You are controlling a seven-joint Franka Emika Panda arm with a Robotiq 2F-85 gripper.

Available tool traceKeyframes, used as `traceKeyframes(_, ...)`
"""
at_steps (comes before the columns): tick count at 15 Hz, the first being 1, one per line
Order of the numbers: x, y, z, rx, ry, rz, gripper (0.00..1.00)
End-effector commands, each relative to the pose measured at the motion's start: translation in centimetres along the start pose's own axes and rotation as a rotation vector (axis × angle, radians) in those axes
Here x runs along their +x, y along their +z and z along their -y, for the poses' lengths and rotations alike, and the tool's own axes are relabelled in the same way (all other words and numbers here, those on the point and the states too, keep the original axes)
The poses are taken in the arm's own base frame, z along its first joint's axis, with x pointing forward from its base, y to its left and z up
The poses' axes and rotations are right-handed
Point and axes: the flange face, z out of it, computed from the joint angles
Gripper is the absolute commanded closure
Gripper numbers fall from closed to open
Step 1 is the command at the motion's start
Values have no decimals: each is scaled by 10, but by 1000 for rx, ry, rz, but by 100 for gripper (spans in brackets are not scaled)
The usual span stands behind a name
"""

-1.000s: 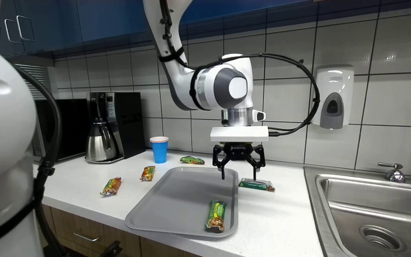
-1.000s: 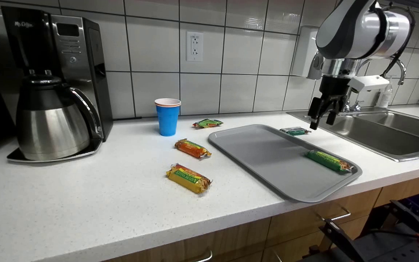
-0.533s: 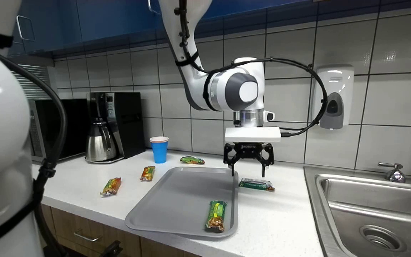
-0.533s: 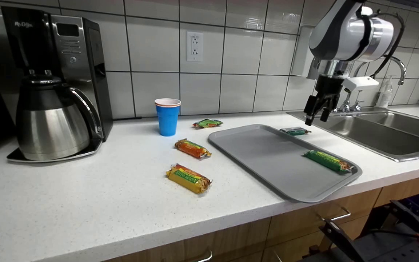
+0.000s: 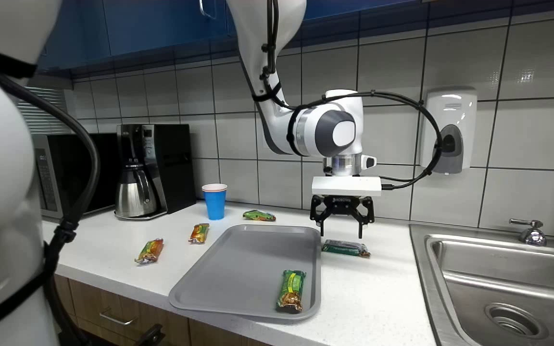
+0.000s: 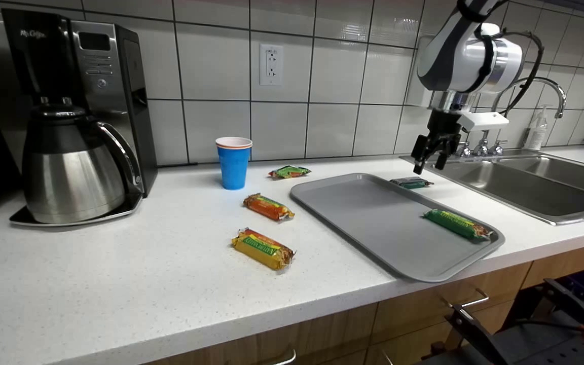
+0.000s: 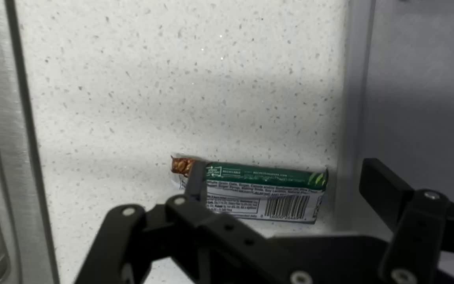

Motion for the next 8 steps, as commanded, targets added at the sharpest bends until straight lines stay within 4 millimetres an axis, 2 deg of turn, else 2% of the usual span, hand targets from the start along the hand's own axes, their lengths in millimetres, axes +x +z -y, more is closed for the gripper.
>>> traceKeyframes(1, 22, 4, -4, 22, 96, 6, 0)
traceKeyframes(8, 49, 21, 6, -3, 339, 11, 0)
